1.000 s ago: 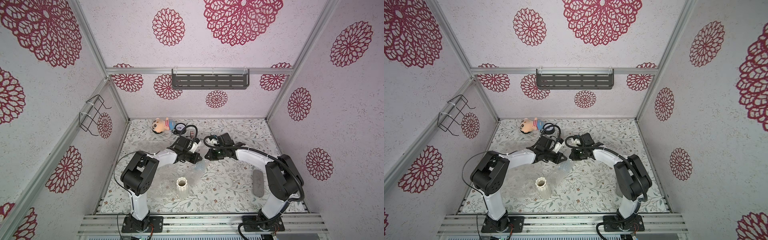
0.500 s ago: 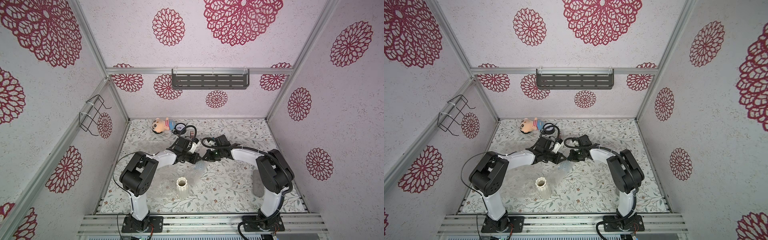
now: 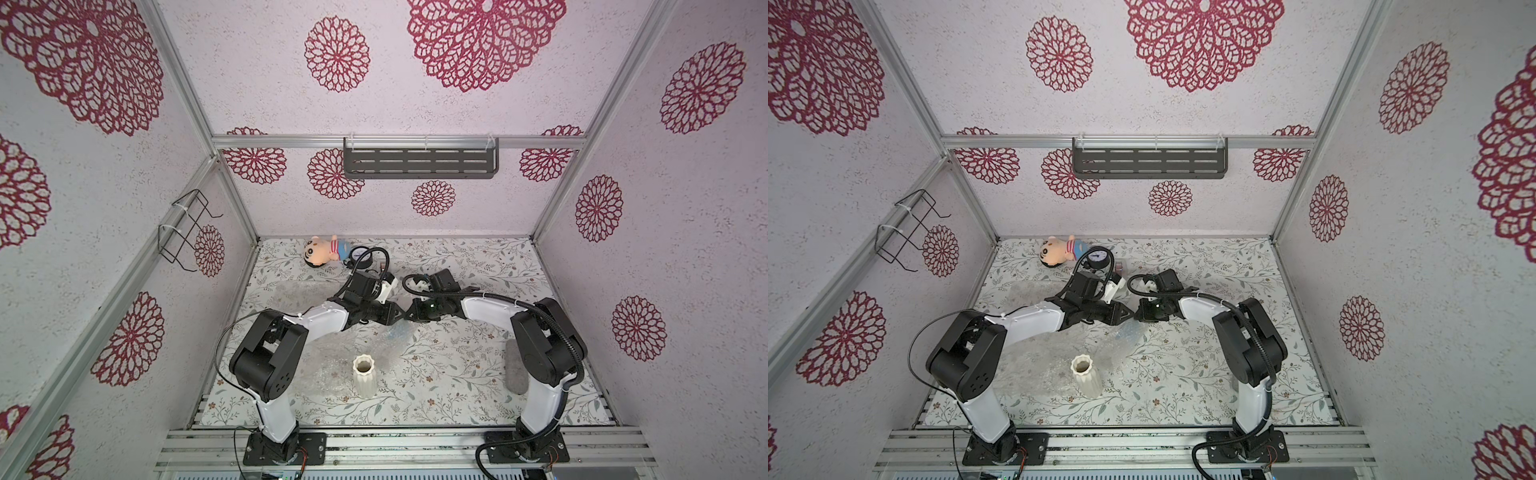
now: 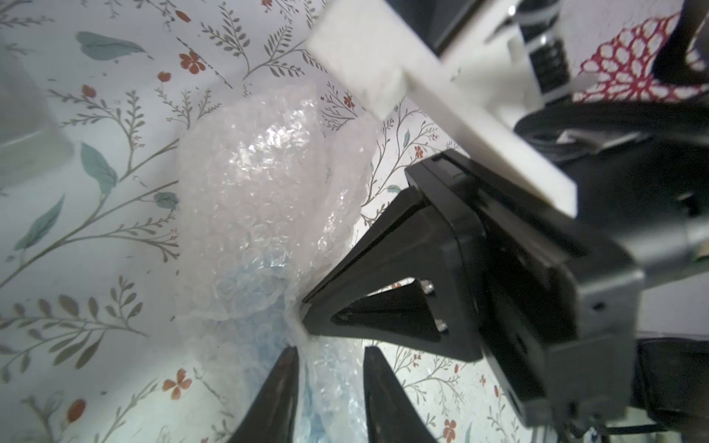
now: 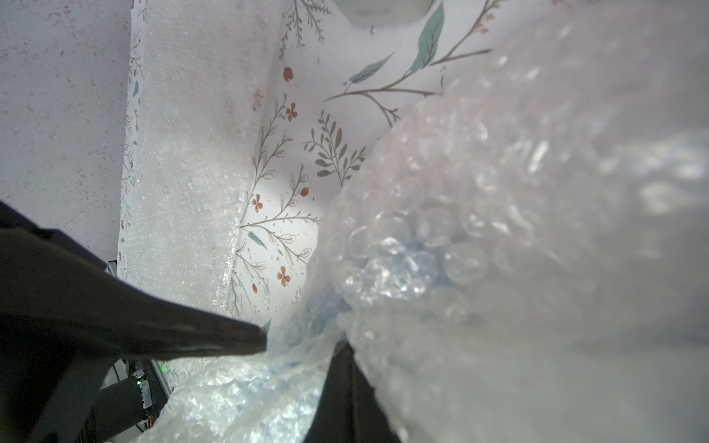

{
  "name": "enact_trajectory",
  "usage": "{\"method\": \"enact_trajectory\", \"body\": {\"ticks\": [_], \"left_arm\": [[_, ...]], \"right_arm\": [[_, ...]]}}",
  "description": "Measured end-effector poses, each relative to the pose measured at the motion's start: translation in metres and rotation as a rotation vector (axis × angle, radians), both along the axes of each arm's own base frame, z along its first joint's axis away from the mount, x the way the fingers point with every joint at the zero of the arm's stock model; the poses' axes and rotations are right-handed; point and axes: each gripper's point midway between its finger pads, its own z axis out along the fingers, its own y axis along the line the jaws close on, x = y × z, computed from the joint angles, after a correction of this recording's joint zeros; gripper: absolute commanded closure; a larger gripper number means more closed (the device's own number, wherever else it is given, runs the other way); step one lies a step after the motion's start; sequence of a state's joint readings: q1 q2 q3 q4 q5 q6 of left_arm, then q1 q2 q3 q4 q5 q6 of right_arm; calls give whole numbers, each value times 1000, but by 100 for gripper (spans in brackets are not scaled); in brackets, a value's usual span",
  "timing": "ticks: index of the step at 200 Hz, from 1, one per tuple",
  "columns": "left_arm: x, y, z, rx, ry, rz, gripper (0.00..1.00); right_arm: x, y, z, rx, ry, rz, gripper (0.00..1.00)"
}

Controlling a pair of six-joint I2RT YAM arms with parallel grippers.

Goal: Wrap vases in bubble wrap
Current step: Stick the tape on the bubble wrap.

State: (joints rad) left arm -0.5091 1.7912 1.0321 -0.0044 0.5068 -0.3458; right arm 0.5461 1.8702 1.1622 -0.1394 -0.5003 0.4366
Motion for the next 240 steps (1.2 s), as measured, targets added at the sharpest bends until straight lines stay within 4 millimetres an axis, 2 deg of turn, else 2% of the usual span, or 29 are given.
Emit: {"method": "enact_trajectory", "body": {"ticks": [41,90,122,136,155,186,201,240], "left_arm": [[13,9,-3,-1,17,58,52],[21,3,-22,13,57,59,51],[19,-4,-30,7,83,32,58],[16,-9,-31,4,88,17,66],[12,-14,-30,-1,90,1,72],[10,-14,-33,8,96,0,83],[12,-14,-37,15,92,1,92],[14,-13,-39,31,75,1,96]], "right_arm": [[0,0,0,0,-1,1,100],[0,0,0,-1,-1,1,100],[0,0,0,-4,-6,4,100],[0,-1,-1,-11,-6,2,100],[1,-3,-3,-21,-8,-1,100],[1,-4,-3,-31,-21,7,100],[2,-4,-3,-38,-30,11,100],[3,-10,3,-77,-71,13,100]]}}
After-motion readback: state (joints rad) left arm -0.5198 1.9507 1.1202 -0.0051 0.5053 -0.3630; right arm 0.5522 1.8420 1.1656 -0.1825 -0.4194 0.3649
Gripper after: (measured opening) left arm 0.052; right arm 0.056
